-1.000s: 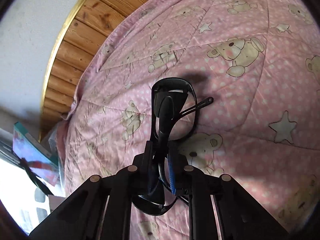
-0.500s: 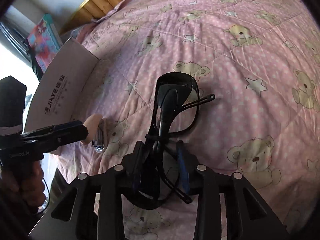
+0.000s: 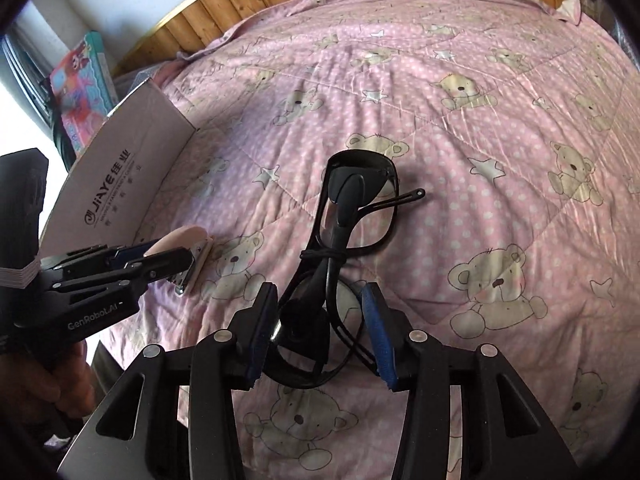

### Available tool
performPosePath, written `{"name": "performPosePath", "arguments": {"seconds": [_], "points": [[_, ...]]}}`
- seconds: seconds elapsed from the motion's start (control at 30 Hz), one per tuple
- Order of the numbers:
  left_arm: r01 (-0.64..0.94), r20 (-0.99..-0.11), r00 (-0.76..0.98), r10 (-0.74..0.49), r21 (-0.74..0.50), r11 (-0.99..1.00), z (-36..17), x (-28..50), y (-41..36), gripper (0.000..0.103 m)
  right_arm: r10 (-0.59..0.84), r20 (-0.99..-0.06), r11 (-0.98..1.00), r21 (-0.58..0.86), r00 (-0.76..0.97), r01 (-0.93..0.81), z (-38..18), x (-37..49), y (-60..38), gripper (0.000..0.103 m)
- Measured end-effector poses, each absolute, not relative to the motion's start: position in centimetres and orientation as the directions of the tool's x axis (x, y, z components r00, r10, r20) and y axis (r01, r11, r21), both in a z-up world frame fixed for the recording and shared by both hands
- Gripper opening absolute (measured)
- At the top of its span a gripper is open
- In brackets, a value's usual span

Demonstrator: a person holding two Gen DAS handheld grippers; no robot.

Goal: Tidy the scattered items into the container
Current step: 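Carry the stapler and black glasses over the cardboard box with both tools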

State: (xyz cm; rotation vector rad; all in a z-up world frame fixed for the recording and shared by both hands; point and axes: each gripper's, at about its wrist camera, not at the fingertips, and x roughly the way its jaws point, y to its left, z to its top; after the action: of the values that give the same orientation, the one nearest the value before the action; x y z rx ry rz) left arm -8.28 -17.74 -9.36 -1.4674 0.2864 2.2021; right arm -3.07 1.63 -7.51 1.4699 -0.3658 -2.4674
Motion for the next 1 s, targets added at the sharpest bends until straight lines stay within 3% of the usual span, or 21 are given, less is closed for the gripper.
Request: {"name": "performPosePath", "arguments": {"seconds": [0.1, 0.2, 0.37, 0.43, 0.57, 0.67, 0.7, 0.73, 0.83, 0.87, 1.0], "points": [[-0.464, -0.911, -0.313, 0.270, -0.101, -0.880, -9.4, -8.4, -17.7, 0.029, -0.327, -0.816, -0.940, 0.335, -0.476, 0.071, -7.3, -2.9, 1.9, 0.050], [-0.445, -0.909, -0.322, 0.263, -0.100, -0.890, -9.4, -8.6, -17.5, 0.039, -0.325, -0.813, -0.941, 0.331, -0.483, 0.075, -7.2, -3.1, 1.6, 0.052], [-0.438, -0.912, -0.314, 0.264, -0.107, -0.892, -10.1, -9.0, -16.7, 0.038, -0.277, -0.829, -0.957, 0.283, -0.486, 0.063, -8.3, -3.9, 0.9, 0.051], [-0.446, -0.908, -0.328, 0.262, -0.095, -0.890, -10.2, -8.9, -16.4, 0.026, -0.268, -0.829, -0.959, 0.281, -0.491, 0.048, -8.9, -3.9, 1.1, 0.044], [-0.433, -0.905, -0.321, 0.279, -0.121, -0.893, -10.0, -9.1, -16.8, 0.026, -0.272, -0.826, -0.956, 0.289, -0.494, 0.044, -8.7, -3.8, 1.7, 0.029], [-0.406, -0.905, -0.299, 0.301, -0.165, -0.899, -10.2, -9.5, -17.1, 0.028, -0.282, -0.823, -0.953, 0.298, -0.492, 0.048, -8.9, -3.9, 1.8, 0.030], [-0.393, -0.907, -0.292, 0.304, -0.176, -0.902, -10.5, -9.7, -17.1, 0.029, -0.284, -0.822, -0.952, 0.302, -0.493, 0.045, -9.0, -3.9, 1.8, 0.035], [-0.382, -0.909, -0.284, 0.306, -0.185, -0.905, -10.8, -9.8, -17.0, 0.034, -0.287, -0.817, -0.951, 0.305, -0.501, 0.048, -9.2, -3.9, 1.8, 0.036], [-0.362, -0.905, -0.289, 0.313, -0.200, -0.911, -11.6, -10.0, -17.0, 0.034, -0.270, -0.799, -0.958, 0.278, -0.537, 0.068, -9.4, -3.5, 1.3, 0.038], [-0.360, -0.900, -0.297, 0.319, -0.204, -0.910, -11.6, -10.1, -17.0, 0.026, -0.266, -0.796, -0.960, 0.271, -0.543, 0.073, -9.4, -3.4, 1.2, 0.037], [-0.355, -0.894, -0.296, 0.335, -0.223, -0.908, -11.5, -9.9, -17.6, 0.025, -0.278, -0.792, -0.956, 0.285, -0.544, 0.072, -8.9, -3.4, 1.6, 0.020]]}}
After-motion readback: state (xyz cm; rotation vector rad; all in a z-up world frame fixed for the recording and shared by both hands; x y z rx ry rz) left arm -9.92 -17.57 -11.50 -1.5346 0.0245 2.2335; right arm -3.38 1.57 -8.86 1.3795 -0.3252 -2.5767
